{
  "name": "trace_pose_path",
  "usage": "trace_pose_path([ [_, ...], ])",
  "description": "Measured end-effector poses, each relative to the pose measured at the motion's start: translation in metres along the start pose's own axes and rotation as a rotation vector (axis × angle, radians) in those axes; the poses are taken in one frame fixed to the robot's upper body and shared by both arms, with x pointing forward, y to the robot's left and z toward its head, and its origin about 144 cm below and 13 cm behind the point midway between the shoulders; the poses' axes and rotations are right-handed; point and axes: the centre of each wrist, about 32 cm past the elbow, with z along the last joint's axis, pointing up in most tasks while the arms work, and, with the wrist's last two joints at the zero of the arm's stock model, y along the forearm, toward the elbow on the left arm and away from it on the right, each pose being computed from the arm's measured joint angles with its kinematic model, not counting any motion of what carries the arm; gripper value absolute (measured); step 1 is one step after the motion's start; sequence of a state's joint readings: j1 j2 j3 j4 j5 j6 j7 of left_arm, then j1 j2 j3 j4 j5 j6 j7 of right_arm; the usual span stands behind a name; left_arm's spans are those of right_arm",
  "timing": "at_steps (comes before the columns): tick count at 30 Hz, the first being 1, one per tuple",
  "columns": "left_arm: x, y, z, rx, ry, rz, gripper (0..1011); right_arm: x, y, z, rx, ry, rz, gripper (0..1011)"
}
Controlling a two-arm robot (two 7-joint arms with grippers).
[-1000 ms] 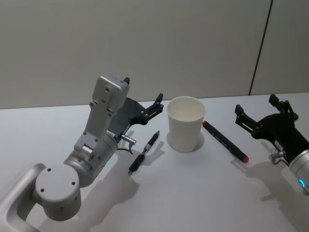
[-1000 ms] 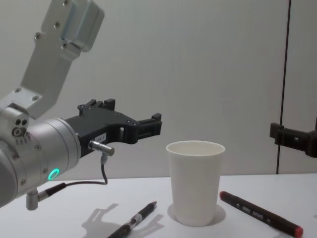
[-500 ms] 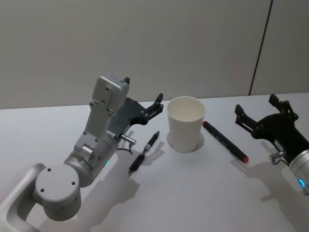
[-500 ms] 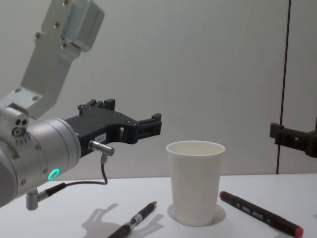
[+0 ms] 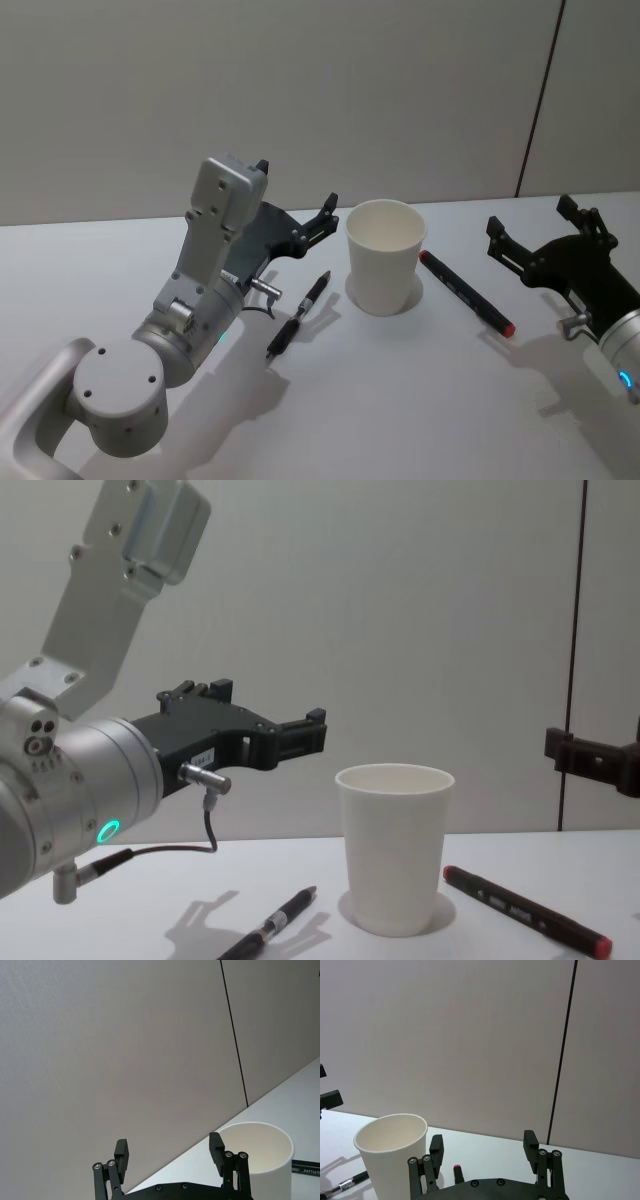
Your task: Place the pen into the pen holder.
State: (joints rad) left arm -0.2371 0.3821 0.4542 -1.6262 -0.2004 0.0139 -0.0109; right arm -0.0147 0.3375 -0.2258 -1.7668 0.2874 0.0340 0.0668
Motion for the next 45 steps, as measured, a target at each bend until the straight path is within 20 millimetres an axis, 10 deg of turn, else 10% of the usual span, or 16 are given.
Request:
trace_pose_path([
  [45,0.000,0.000,0.000,0.000,0.000,0.000,1001,0.049,0.031,0.045,-0.281,-0.001,0.189,1001],
])
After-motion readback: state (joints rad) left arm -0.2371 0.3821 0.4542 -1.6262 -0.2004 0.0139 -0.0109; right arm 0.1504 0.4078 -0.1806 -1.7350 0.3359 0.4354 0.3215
